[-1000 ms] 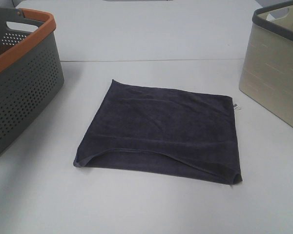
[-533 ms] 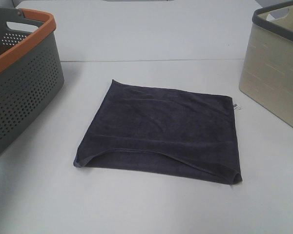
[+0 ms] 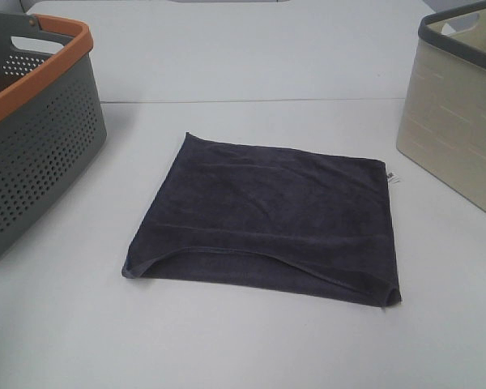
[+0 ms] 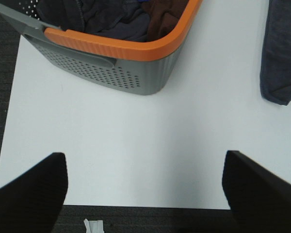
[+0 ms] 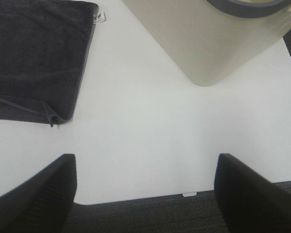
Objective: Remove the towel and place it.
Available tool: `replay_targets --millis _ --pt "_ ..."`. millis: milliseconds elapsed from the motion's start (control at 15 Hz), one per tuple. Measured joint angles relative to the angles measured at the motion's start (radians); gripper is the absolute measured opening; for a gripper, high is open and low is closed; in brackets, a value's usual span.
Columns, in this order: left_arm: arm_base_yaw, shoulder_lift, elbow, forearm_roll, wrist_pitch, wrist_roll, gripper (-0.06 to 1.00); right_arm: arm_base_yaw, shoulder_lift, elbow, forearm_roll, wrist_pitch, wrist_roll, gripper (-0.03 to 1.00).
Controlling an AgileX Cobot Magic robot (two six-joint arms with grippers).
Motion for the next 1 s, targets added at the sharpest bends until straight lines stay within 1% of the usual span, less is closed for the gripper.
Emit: replay_targets --millis 200,267,333,400,467,533,600,733,800,933,1000 --pt "0.0 -0.178 0.137 0.09 -0.048 -0.025 0.82 0.0 -0.177 0.129 0.002 -0.049 0.0 0.7" --pt "0.0 -0.237 0.176 0.108 -0.063 -0.025 0.82 0.0 -0.226 0.156 0.007 -0.053 0.0 0.7" --pt "0.0 -0.307 0.212 0.115 -0.084 -0.025 0.82 0.0 -0.278 0.181 0.008 -0.056 -0.004 0.7" --pt "0.0 -0.336 0.226 0.115 -0.091 -0.025 0.82 0.0 -0.302 0.191 0.008 -0.056 -0.008 0.7" --pt "0.0 -0.448 0.272 0.108 -0.108 -0.021 0.82 0.0 -0.34 0.204 0.008 -0.056 -0.014 0.7" --pt "0.0 -0.518 0.296 0.084 -0.108 -0.021 0.82 0.0 -0.387 0.206 0.008 -0.057 -0.02 0.7" --pt "0.0 -0.618 0.331 0.028 -0.108 -0.012 0.81 0.0 -0.396 0.208 0.008 -0.058 -0.02 0.7" --pt "0.0 -0.647 0.358 -0.03 -0.122 0.025 0.81 0.0 -0.396 0.212 0.007 -0.071 -0.02 0.7" --pt "0.0 -0.649 0.375 -0.043 -0.145 0.039 0.81 0.0 -0.396 0.213 0.006 -0.081 -0.02 0.7" --pt "0.0 -0.649 0.381 -0.045 -0.153 0.05 0.81 0.0 -0.396 0.237 0.004 -0.13 -0.02 0.7" --pt "0.0 -0.649 0.381 -0.045 -0.153 0.051 0.81 0.0 -0.396 0.246 0.004 -0.136 -0.02 0.7"
